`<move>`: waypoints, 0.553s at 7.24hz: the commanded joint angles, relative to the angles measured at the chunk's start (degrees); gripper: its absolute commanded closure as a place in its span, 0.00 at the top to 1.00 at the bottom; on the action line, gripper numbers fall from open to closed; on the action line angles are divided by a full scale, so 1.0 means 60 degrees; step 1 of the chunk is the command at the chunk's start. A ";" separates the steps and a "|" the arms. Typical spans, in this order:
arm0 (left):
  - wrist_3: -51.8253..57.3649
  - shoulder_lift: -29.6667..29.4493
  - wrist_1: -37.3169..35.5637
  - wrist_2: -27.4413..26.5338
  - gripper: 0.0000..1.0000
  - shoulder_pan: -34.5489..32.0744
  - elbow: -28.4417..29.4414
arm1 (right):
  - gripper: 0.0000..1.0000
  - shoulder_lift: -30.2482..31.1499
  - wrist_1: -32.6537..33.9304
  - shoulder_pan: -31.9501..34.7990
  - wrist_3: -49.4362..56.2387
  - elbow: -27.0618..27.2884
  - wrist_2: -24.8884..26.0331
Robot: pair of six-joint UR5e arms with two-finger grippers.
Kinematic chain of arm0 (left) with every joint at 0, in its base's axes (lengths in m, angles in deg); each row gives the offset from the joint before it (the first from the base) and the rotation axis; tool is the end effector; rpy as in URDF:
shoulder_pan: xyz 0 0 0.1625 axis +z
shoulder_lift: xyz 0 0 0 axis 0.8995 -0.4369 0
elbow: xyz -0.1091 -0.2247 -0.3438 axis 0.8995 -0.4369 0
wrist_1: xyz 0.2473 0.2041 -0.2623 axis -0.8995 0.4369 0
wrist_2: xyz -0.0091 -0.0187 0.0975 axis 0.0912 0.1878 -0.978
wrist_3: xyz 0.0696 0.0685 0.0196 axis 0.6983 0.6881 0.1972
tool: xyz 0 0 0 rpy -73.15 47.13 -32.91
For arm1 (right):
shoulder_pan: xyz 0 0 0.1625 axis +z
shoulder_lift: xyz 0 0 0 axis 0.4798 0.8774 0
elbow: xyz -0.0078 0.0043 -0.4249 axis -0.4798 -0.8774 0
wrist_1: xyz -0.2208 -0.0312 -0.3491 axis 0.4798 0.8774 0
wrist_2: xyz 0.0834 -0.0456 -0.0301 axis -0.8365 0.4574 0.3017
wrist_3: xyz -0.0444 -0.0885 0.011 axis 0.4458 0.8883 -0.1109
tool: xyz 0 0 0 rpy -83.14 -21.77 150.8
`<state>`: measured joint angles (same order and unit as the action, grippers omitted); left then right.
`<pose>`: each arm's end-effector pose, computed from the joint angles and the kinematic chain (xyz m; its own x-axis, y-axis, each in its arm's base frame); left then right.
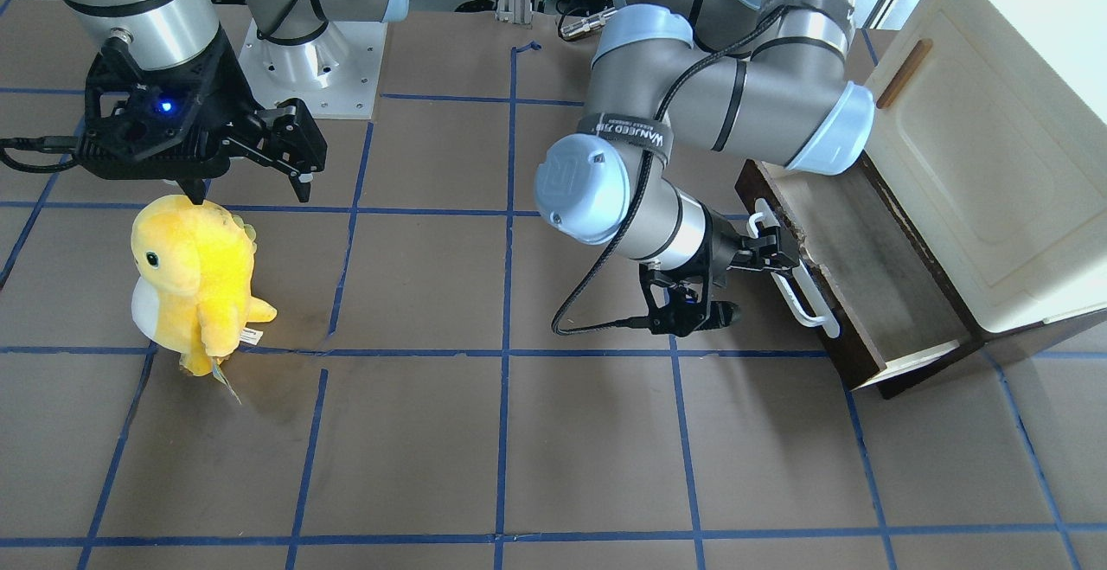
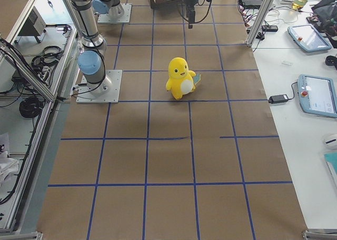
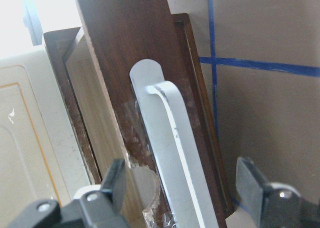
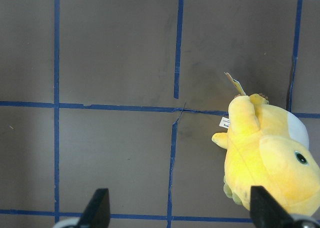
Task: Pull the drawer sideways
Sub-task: 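Open the left gripper and lift it off the handle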
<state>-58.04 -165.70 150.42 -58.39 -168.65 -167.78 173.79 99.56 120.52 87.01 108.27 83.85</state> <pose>-0.2186 -0.5621 0.3442 -0.7257 0.1985 -0.6588 0.0637 0.9728 0.2229 0.1495 -0.5286 0.5090 -0.9985 -0.0536 0.0102 -0.0540 0.9975 -0.0458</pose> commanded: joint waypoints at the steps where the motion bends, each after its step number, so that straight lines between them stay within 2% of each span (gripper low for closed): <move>1: 0.1801 0.1135 0.0001 0.2503 0.82 0.0314 0.0537 | 1.00 -0.0001 0.0000 0.0000 -0.0003 0.0000 0.0000; 2: 0.2460 0.1706 0.0001 0.3212 0.82 0.0461 0.0569 | 1.00 -0.0001 0.0000 0.0000 -0.0003 0.0000 0.0000; 3: 0.3540 0.2161 -0.0013 0.3538 0.81 0.0694 0.0482 | 1.00 -0.0001 0.0000 0.0000 -0.0003 0.0000 0.0000; 4: 0.4101 0.2630 -0.0013 0.5122 0.81 0.1161 0.0452 | 1.00 -0.0001 0.0000 0.0000 -0.0003 0.0000 0.0000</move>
<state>-38.66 -153.41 150.37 -36.05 -164.32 -164.88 173.79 99.56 120.52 86.99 108.27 83.85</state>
